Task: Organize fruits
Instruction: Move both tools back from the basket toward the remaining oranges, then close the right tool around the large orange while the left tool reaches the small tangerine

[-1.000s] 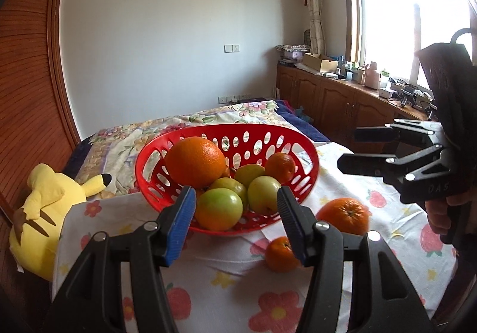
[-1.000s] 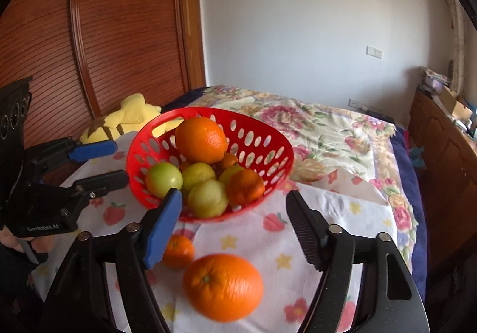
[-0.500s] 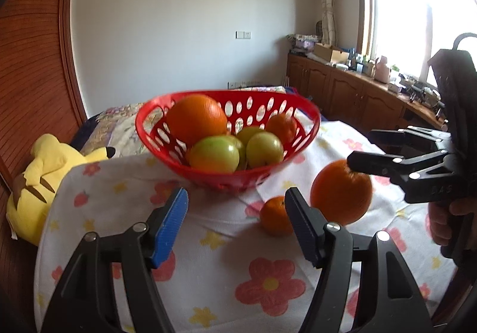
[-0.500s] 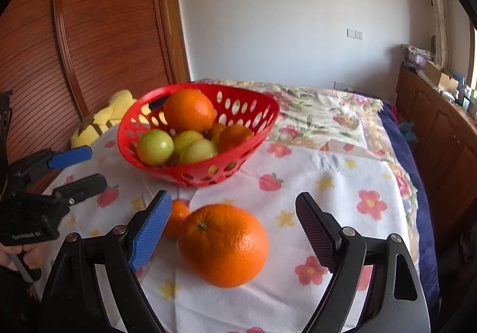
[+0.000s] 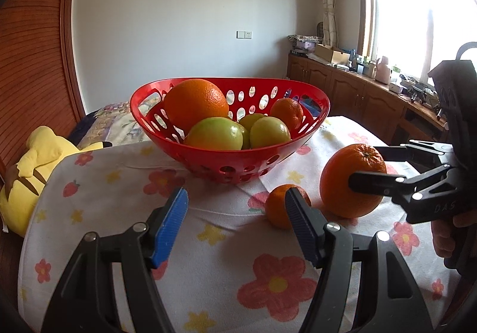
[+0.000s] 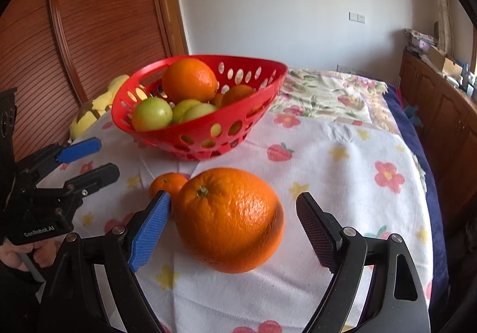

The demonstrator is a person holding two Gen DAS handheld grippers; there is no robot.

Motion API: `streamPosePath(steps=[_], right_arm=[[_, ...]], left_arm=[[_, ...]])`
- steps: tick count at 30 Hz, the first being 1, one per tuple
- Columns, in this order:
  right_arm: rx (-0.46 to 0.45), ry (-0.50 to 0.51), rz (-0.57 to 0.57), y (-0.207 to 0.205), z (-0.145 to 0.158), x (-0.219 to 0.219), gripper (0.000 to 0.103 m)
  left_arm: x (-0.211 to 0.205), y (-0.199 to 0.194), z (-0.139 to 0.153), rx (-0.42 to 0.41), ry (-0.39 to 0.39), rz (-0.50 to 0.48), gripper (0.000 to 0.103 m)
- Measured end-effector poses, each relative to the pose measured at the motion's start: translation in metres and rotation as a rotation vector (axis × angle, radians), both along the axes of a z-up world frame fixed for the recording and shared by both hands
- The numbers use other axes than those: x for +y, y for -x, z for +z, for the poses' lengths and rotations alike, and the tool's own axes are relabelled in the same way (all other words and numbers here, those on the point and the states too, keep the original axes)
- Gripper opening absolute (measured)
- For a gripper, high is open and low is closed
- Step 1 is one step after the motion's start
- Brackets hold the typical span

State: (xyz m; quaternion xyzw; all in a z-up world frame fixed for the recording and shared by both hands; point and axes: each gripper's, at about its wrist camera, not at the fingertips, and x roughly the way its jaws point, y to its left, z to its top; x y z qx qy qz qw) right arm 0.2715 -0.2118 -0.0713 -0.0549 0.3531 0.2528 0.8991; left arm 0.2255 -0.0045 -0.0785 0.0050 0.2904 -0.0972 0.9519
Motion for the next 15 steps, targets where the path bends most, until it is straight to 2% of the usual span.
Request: streamPosePath(steps=[4,11,15], right_arm=[[0.017,0.007,-0.002,-0.002,-0.008,0.001,0.088],[0.026,0.024,-0.005,-0.005,-0.016,0.007,0.088],[0.019,0.027,-0.003,-0.002,-0.018,0.009,0.085]], left_arm=[[-0.005,-0.002,-0.004,0.007,-0.024,-0.008,0.068],[-0.006,-0.001,-0.003,0.004,-0.017,-0.014,0.068],[-0.007,-0.002,-0.004,0.003,-0.028,-0.018,0.068]])
